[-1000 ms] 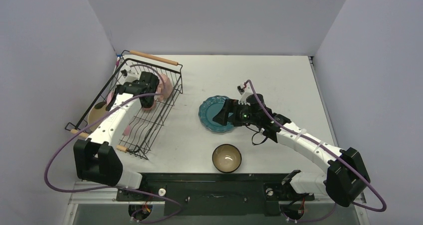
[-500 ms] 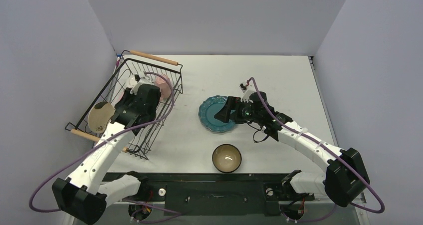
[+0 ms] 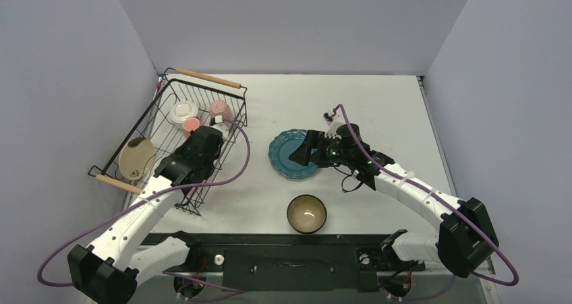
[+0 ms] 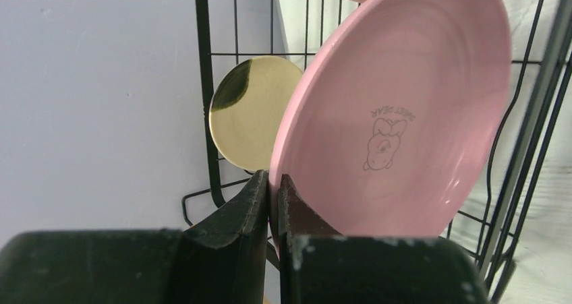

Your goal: Load the mixed dishes into the dish rack

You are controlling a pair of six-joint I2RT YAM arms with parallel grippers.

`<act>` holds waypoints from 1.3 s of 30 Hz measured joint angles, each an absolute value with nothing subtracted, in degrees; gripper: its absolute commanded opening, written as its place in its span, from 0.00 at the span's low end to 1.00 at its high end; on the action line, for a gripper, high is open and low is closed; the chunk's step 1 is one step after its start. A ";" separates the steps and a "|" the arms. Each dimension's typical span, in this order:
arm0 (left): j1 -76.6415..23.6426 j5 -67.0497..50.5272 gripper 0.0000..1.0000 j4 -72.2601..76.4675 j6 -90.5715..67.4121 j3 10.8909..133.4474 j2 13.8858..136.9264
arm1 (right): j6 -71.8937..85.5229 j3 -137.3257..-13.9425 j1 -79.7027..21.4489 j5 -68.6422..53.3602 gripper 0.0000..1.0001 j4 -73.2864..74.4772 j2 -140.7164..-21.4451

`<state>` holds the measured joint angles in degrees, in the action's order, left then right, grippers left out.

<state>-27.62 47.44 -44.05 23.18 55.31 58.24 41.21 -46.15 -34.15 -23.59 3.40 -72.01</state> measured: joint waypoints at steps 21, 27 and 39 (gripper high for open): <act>-34.92 51.35 0.42 -42.44 23.59 49.95 55.99 | 42.74 -46.06 -36.12 -21.89 0.82 3.42 -72.03; -36.05 49.93 0.62 -45.95 21.08 49.95 54.08 | 42.76 -46.09 -36.49 -20.75 0.82 3.57 -72.03; -37.39 45.65 0.97 -48.99 15.66 51.13 49.50 | 42.74 -46.61 -37.60 -17.34 0.84 5.37 -72.03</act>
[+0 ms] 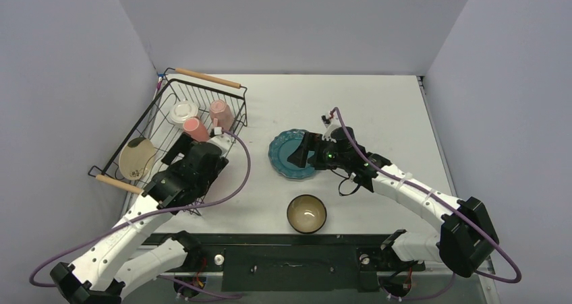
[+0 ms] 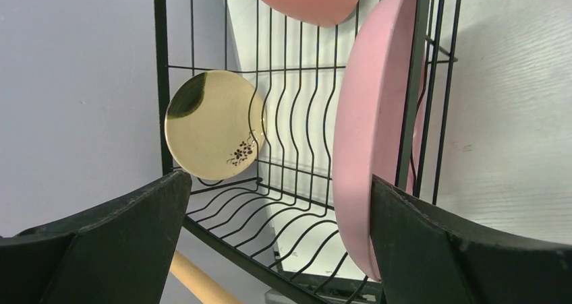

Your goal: Load the mixed dishes into the dish rack

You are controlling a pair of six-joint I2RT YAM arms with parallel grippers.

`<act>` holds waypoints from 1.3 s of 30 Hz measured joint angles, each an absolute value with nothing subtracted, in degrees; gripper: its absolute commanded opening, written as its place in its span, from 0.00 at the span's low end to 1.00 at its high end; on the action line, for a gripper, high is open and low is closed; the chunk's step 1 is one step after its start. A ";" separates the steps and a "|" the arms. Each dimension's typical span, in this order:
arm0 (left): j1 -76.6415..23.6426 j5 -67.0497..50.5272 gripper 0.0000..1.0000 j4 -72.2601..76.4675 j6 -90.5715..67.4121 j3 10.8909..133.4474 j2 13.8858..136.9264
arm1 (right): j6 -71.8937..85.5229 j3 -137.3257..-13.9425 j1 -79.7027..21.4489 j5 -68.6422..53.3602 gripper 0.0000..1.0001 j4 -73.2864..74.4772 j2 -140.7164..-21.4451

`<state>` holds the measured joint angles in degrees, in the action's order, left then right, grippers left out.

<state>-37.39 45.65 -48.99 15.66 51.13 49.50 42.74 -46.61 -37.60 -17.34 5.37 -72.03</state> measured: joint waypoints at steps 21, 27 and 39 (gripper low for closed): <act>-37.41 36.67 0.96 -42.96 -6.02 62.67 35.00 | 47.31 -45.74 -33.95 -9.10 0.88 7.62 -73.36; -37.41 25.58 0.96 -38.89 -14.31 61.43 29.47 | 51.00 -37.01 -28.05 -11.38 0.87 -0.47 -73.82; -37.41 29.63 0.97 -42.30 -19.35 60.42 40.16 | 53.23 -30.50 -24.77 -13.80 0.84 -7.66 -74.48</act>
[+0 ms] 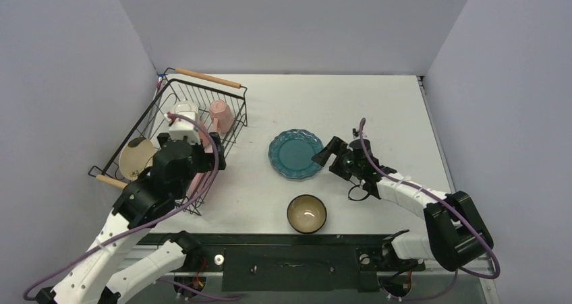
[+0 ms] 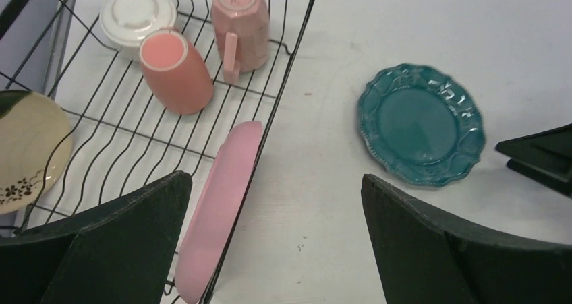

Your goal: Load the mixed dishes into the dish rack

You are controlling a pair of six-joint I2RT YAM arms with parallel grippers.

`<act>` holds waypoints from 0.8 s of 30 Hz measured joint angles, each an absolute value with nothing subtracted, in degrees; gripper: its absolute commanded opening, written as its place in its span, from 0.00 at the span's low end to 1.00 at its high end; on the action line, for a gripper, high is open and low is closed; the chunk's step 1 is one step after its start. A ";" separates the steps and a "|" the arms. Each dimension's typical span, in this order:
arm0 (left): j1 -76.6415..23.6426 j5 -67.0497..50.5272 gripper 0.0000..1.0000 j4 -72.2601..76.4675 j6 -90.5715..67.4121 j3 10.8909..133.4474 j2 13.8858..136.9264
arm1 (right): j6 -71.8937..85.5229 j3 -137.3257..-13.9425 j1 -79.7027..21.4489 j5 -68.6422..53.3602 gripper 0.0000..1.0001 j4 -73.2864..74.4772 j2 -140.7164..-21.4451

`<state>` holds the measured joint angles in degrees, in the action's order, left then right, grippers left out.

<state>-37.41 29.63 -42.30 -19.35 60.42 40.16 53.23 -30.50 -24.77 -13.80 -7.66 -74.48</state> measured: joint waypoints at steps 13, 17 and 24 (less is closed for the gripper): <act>-37.39 18.63 0.97 -42.02 -23.40 57.89 44.34 | 54.19 -30.52 -23.20 -17.54 0.78 -14.74 -83.50; -37.39 16.43 0.97 -41.67 -24.93 57.45 43.68 | 56.77 -30.52 -23.16 -19.73 0.71 -20.38 -87.90; -37.39 15.68 0.97 -40.99 -28.16 54.70 39.24 | 61.78 -30.50 -22.83 -21.19 0.56 -31.20 -94.52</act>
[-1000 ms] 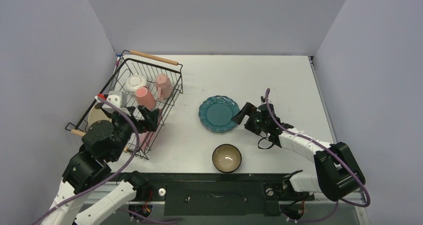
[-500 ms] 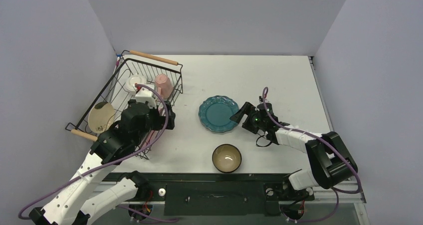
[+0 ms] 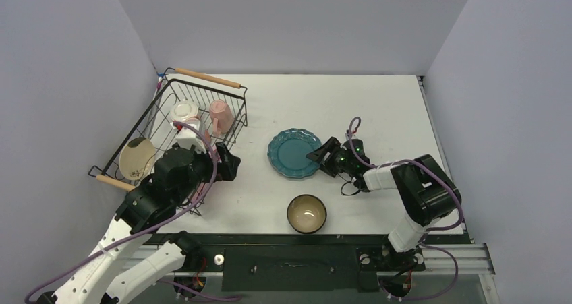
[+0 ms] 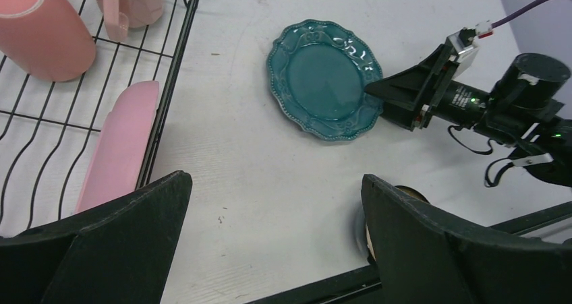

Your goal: Load the mixed dishes into the dish rack

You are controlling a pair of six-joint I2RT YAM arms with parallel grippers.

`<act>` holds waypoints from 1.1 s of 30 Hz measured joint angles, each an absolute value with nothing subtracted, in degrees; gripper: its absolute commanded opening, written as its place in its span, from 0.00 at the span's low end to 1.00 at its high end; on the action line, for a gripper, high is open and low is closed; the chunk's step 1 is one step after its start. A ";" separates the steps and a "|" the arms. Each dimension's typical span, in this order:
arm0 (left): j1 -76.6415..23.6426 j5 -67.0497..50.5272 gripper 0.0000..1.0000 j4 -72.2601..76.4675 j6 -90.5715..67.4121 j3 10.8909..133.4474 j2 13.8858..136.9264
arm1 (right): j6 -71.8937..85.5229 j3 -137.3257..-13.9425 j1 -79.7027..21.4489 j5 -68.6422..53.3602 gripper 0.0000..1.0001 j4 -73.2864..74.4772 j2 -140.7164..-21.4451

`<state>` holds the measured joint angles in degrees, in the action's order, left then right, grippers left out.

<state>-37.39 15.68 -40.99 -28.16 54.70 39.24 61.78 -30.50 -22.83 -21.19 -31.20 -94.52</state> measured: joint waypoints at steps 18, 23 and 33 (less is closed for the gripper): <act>-37.39 14.66 0.97 -38.76 -29.36 55.44 39.18 | 67.96 -29.87 -21.58 -17.06 0.00 -42.74 -102.04; -37.39 14.72 0.97 -38.76 -29.41 55.55 39.00 | 69.84 -29.87 -20.23 -19.97 0.00 -45.17 -102.74; -37.39 12.80 0.97 -38.37 -30.89 55.55 40.40 | 74.54 -27.07 -16.62 -25.34 0.00 -46.85 -101.65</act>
<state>-37.39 12.80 -38.37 -30.89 55.55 40.40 74.54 -27.07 -16.62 -25.34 -46.85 -101.65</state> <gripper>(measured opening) 0.966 0.066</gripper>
